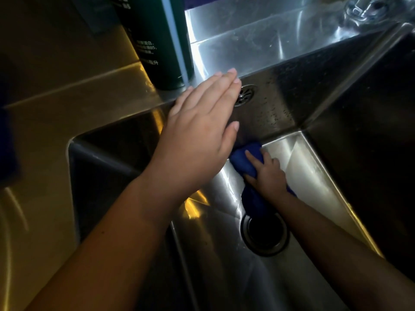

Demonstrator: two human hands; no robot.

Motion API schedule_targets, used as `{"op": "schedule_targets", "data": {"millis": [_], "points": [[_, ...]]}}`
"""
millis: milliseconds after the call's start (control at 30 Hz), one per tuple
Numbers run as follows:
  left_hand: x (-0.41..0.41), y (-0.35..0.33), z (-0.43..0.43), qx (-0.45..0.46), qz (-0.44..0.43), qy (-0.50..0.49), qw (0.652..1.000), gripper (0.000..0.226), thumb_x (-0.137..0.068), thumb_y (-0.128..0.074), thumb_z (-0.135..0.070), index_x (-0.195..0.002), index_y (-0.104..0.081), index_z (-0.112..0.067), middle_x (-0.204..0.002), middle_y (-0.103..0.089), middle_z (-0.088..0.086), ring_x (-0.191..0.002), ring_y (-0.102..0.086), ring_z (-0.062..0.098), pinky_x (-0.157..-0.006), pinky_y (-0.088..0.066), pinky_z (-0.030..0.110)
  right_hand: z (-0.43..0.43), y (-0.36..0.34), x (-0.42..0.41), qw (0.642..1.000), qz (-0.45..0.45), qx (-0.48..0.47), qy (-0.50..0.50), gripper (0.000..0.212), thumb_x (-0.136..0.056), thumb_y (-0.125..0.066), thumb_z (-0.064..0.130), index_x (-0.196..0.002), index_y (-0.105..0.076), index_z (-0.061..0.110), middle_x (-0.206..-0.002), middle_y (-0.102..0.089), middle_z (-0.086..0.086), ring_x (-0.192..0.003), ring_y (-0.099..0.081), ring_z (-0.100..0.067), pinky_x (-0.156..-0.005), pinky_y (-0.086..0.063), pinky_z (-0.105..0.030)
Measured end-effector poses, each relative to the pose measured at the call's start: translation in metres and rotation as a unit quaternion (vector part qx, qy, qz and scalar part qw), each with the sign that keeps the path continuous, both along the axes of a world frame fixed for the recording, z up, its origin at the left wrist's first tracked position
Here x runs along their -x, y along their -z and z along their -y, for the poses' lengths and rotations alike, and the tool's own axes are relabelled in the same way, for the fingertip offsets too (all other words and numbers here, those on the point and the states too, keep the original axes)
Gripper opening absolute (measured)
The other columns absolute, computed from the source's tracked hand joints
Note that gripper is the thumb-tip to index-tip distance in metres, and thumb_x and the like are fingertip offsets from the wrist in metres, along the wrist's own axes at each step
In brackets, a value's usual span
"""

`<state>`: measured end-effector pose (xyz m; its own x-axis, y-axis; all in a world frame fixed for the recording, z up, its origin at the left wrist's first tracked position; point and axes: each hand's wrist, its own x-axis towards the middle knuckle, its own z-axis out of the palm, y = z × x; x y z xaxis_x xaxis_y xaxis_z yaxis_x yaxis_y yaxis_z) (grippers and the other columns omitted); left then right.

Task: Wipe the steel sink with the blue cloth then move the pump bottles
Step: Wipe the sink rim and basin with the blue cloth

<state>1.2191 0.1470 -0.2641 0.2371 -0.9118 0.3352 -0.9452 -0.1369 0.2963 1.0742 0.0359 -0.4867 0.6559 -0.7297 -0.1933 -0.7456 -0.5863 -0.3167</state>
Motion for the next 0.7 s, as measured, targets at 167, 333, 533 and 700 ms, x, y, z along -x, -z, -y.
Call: {"op": "schedule_targets", "data": {"millis": [167, 333, 533, 700], "points": [[0.002, 0.0, 0.001, -0.004, 0.007, -0.01, 1.0, 0.054, -0.085, -0.039, -0.026, -0.134, -0.042, -0.005, -0.142, -0.041, 0.008, -0.13, -0.032, 0.021, -0.106, -0.018, 0.035, -0.005, -0.006, 0.006, 0.999, -0.013, -0.006, 0.034, 0.069, -0.082, -0.061, 0.037, -0.142, -0.027, 0.033, -0.152, -0.022, -0.012, -0.116, -0.039, -0.039, -0.091, -0.041, -0.045], [0.004, 0.0, 0.002, -0.005, 0.011, -0.012, 1.0, 0.053, -0.085, -0.04, -0.025, -0.134, -0.042, -0.005, -0.142, -0.041, 0.008, -0.13, -0.032, 0.022, -0.105, -0.02, 0.039, -0.032, 0.0, 0.051, 0.999, 0.019, -0.007, 0.042, 0.073, -0.066, -0.079, 0.026, -0.132, -0.049, 0.022, -0.137, -0.044, -0.025, -0.095, -0.053, -0.049, -0.071, -0.05, -0.05], [0.005, 0.001, 0.002, -0.005, 0.019, -0.017, 1.0, 0.054, -0.084, -0.04, -0.026, -0.134, -0.043, -0.004, -0.141, -0.042, 0.009, -0.129, -0.033, 0.022, -0.105, -0.016, 0.034, -0.004, 0.002, 0.044, 0.998, 0.03, -0.007, 0.059, 0.069, -0.073, -0.074, 0.027, -0.135, -0.044, 0.025, -0.142, -0.037, -0.023, -0.106, -0.047, -0.049, -0.082, -0.047, -0.05], [0.005, 0.001, 0.001, -0.004, 0.023, -0.014, 1.0, 0.054, -0.084, -0.04, -0.026, -0.134, -0.043, -0.004, -0.141, -0.041, 0.009, -0.129, -0.033, 0.022, -0.105, -0.015, 0.034, 0.042, -0.008, 0.028, 0.993, -0.008, -0.029, 0.113, 0.067, -0.084, -0.06, 0.035, -0.142, -0.027, 0.033, -0.151, -0.02, -0.012, -0.117, -0.036, -0.042, -0.09, -0.041, -0.046]]}}
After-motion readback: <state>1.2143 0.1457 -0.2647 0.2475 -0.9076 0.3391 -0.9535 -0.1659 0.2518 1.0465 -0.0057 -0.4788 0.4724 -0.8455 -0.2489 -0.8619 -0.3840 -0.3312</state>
